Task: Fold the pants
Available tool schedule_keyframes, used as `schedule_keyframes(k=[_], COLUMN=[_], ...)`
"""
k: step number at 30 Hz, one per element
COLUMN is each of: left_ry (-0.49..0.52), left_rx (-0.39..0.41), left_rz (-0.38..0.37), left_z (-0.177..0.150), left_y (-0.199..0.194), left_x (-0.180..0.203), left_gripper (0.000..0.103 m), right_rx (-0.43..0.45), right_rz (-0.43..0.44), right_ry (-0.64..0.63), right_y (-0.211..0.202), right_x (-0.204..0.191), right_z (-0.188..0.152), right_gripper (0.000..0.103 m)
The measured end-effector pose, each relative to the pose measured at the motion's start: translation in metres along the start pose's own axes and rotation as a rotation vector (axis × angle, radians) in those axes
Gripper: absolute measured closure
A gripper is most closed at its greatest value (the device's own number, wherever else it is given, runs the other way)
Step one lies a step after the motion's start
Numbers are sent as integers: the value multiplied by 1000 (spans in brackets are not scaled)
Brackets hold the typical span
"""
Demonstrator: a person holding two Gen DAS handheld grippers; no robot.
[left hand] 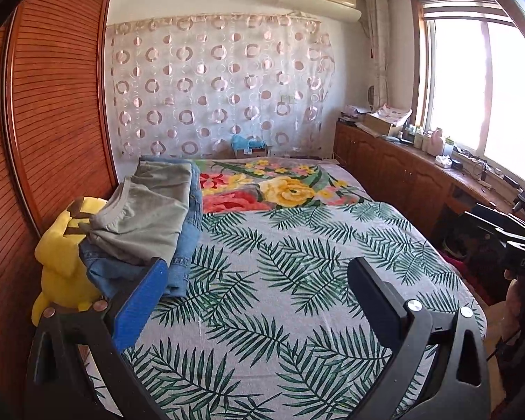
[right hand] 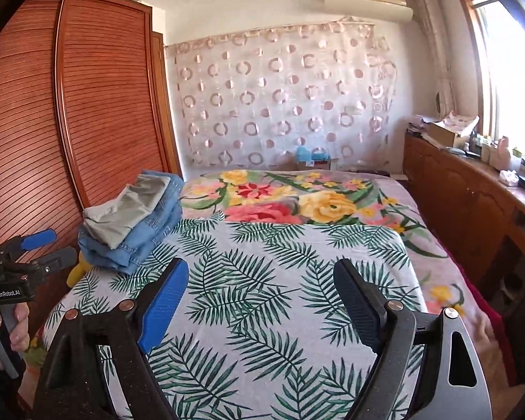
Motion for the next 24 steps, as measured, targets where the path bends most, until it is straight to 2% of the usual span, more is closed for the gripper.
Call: schedule_keyframes(k=[5,13,24], left_ry=[5,11,13], left_rx=[38,87,91], left_rz=[-3,4,7], left_z=[16,31,31], left_y=[-15,-39,-45], left_x=[2,4,5], left_gripper=[1,1,1], right_rx=[40,89,100], right_rz=[-31,-33,-45], right_ry=[0,-6,-10], right_y=[-15,-33,-39], right_x=[-10,-27,-22], right_z=[0,-10,-18], right_gripper=[17,17,17])
Point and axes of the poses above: each gripper's, at about its wrist camera, not at the fingertips, and y roughly the way its jaws point, x to its right, z to its top, the point moved 9 cm from there along y, roughly the way its jaws point, and after that the axes turned 8 degrees about y, right-handed, at the moved point
